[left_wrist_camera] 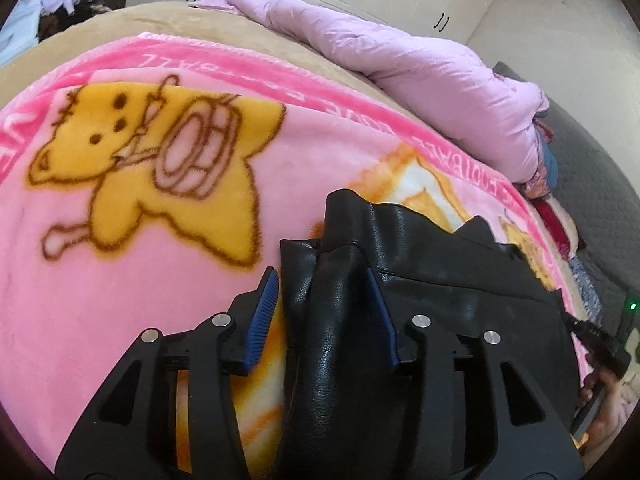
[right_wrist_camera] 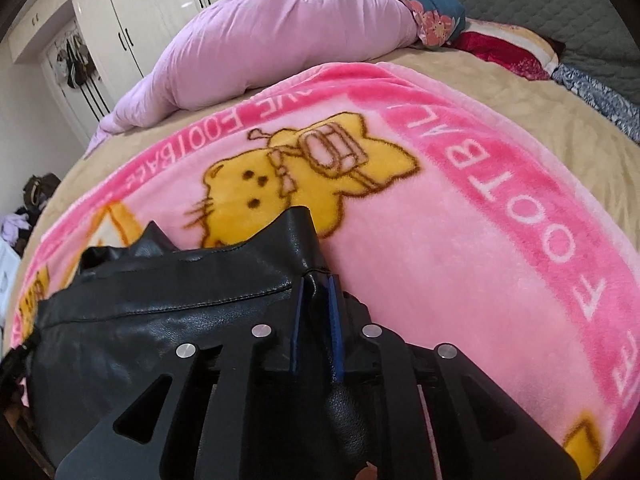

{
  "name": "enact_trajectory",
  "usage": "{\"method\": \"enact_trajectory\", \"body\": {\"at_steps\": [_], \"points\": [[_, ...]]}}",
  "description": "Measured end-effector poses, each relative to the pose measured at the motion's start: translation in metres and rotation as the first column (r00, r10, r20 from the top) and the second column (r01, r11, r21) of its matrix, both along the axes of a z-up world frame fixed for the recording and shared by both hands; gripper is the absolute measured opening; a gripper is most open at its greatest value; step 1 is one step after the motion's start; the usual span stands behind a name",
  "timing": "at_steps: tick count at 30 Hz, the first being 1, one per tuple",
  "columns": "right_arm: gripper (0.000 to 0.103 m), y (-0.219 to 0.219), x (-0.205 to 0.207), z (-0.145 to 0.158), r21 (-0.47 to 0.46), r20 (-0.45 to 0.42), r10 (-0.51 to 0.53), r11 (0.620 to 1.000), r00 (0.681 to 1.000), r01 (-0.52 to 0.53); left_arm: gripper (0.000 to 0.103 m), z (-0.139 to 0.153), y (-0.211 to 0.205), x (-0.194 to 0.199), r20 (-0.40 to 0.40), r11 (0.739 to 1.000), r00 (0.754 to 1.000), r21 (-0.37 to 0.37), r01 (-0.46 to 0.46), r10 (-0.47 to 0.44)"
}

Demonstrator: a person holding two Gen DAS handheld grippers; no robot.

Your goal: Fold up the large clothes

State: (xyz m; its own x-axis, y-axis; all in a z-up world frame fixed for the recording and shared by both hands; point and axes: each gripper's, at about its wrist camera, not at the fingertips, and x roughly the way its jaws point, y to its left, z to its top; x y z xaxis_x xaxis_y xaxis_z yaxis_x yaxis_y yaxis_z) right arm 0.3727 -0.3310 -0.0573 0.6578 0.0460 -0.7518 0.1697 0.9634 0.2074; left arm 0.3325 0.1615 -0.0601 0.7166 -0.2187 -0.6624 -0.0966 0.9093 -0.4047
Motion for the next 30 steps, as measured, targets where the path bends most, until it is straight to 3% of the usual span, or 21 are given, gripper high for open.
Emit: {"method": "enact_trajectory", "body": {"at_steps": [3, 6, 8, 11, 13, 16, 19, 24, 30], "points": [[0.035, -0.005, -0.011, 0.006, 0.011, 0.009, -0.019, 1.0, 1.0, 0.019, 0.041, 0.011, 0.001, -0.009, 0.028, 1.0, 1.0, 0.015, -0.014, 0.014], [0.036, -0.015, -0.034, 0.013, 0.064, 0.063, -0.042, 0.997, 0.997, 0.038, 0.053, 0.029, 0.002, -0.022, 0.071, 0.997, 0.996, 0.054, -0.055, 0.052], [0.04, -0.014, -0.057, 0.02, 0.019, 0.113, -0.066, 0.998, 0.991, 0.064, 0.07, 0.043, 0.0, -0.033, 0.109, 0.99, 0.991, 0.11, -0.091, 0.079], [0.039, -0.007, -0.079, 0.031, -0.126, 0.141, -0.047, 0.99, 0.989, 0.065, 0.077, 0.061, -0.01, -0.051, 0.171, 0.982, 0.982, 0.154, -0.107, 0.081], [0.04, -0.005, -0.092, 0.037, -0.156, 0.162, -0.038, 0.986, 0.986, 0.064, 0.081, 0.068, -0.023, -0.06, 0.188, 0.98, 0.98, 0.177, -0.094, 0.061], [0.04, 0.0, -0.109, 0.051, -0.141, 0.205, 0.003, 0.99, 0.979, 0.026, 0.081, 0.073, -0.049, -0.07, 0.186, 0.983, 0.982, 0.185, -0.016, -0.019], [0.04, 0.018, -0.119, 0.055, -0.161, 0.222, 0.066, 0.986, 0.973, -0.03, 0.091, 0.073, -0.075, -0.082, 0.175, 0.976, 0.982, 0.217, 0.035, -0.075], [0.041, 0.057, -0.131, 0.049, -0.214, 0.182, 0.187, 0.966, 0.965, -0.146, 0.091, 0.064, -0.111, -0.096, 0.134, 0.963, 0.98, 0.246, 0.112, -0.148], [0.062, 0.084, -0.15, 0.049, -0.219, 0.192, 0.262, 0.951, 0.946, -0.219, 0.091, 0.051, -0.134, -0.106, 0.08, 0.946, 0.977, 0.277, 0.17, -0.199]]}}
